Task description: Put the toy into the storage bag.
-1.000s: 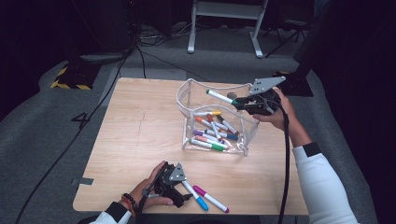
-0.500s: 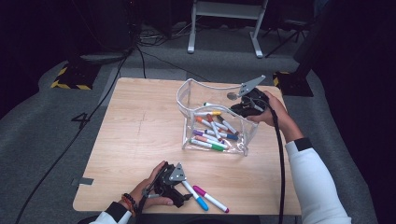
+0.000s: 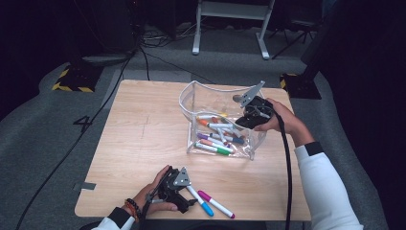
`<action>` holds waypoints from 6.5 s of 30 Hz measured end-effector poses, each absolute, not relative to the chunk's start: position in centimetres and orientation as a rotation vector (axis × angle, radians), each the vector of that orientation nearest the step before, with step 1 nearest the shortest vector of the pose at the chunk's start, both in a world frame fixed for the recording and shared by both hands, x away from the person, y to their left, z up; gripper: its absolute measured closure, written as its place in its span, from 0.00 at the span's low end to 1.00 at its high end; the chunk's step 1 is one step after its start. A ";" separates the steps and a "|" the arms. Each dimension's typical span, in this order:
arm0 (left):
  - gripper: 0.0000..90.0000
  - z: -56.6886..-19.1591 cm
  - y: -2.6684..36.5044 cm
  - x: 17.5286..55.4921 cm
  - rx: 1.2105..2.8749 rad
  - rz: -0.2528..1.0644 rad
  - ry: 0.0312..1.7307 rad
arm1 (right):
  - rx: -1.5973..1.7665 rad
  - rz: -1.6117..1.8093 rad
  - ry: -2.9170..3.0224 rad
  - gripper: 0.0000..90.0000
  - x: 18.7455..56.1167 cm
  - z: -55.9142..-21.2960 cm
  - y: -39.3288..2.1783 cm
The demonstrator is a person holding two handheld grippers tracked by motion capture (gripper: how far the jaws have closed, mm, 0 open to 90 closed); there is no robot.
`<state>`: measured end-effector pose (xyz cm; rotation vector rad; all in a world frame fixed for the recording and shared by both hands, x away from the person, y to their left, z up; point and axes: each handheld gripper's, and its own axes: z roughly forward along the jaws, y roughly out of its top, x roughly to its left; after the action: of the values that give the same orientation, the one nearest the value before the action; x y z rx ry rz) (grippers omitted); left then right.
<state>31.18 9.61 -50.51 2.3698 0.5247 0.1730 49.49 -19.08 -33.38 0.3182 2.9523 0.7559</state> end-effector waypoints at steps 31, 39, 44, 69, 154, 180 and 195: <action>0.01 -50.5 9.6 31.2 2.371 0.172 0.522 | 0.527 1.252 2.397 0.43 42.0 -28.9 -26.2; 0.01 -50.5 9.6 31.2 2.372 0.172 0.522 | 0.520 1.295 2.334 0.38 38.7 -29.8 -28.0; 0.01 -50.5 9.6 31.2 2.372 0.172 0.523 | 0.527 1.320 2.320 0.37 36.8 -31.8 -28.1; 0.01 -50.5 9.6 31.2 2.372 0.173 0.524 | 0.308 1.242 2.758 0.36 31.0 -46.0 -17.0; 0.01 -50.5 9.7 31.2 2.369 0.179 0.523 | 0.466 1.409 2.277 0.83 36.9 -29.2 -26.6; 0.01 -50.5 9.7 31.2 2.369 0.178 0.524 | 0.476 1.310 2.344 0.83 45.4 -26.2 -21.5; 0.01 -50.5 9.7 31.2 2.370 0.179 0.524 | 0.555 1.097 2.510 0.83 49.7 -29.8 -18.6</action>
<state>31.23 9.74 -50.50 2.3695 0.5236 0.1787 49.70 -18.57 -29.85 0.5555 2.5096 1.0974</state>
